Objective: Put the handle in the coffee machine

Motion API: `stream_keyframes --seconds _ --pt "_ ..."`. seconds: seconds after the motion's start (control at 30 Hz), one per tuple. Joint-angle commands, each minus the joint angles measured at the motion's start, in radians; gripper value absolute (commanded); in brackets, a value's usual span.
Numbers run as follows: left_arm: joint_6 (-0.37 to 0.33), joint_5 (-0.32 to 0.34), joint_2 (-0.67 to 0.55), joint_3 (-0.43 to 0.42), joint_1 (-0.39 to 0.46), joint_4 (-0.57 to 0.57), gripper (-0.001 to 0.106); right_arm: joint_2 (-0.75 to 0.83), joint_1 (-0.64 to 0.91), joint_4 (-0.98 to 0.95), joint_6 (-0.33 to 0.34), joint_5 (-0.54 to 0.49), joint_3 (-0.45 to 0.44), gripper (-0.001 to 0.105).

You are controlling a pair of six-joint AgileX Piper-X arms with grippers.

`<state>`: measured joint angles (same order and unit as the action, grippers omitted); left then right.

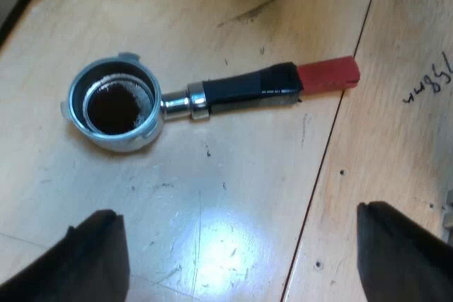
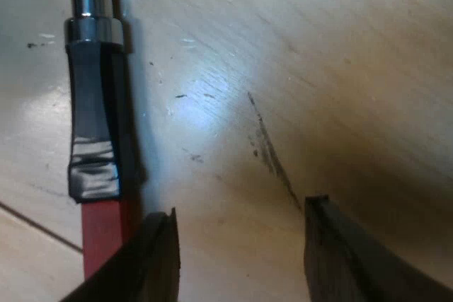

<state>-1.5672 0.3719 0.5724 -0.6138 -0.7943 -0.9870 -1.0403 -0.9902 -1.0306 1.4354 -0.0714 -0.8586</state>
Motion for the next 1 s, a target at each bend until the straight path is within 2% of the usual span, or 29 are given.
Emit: stream_keyframes --seconds 0.03,0.07,0.13,0.27,0.5,0.6,0.8,1.0 --pt "0.008 0.006 0.028 0.0 -0.006 0.004 0.068 -0.043 -0.002 -0.006 -0.011 0.002 0.004 0.038" --pt "0.008 0.006 0.035 0.0 -0.006 0.005 0.068 -0.06 -0.002 -0.006 -0.011 0.002 0.004 0.035" --pt "0.008 0.006 0.056 0.0 -0.006 0.006 0.068 -0.117 -0.002 0.008 -0.024 0.003 0.004 0.019" --pt "0.008 0.006 0.073 0.0 -0.006 0.01 0.068 -0.171 -0.002 0.015 -0.027 0.03 0.004 0.0" --pt "0.008 0.006 0.073 0.0 -0.006 0.011 0.068 -0.221 -0.026 0.031 -0.032 0.054 0.004 0.0" --pt "0.008 0.006 0.073 0.0 -0.006 0.011 0.068 -0.257 -0.039 0.059 -0.089 0.078 0.013 0.0" --pt "-0.006 0.006 0.073 0.0 -0.006 0.01 0.068 -0.328 -0.039 0.068 -0.089 0.091 0.015 0.0" --pt "-0.023 0.002 0.073 0.0 -0.006 -0.039 0.068 -0.354 -0.039 0.083 -0.089 0.091 0.015 0.0"
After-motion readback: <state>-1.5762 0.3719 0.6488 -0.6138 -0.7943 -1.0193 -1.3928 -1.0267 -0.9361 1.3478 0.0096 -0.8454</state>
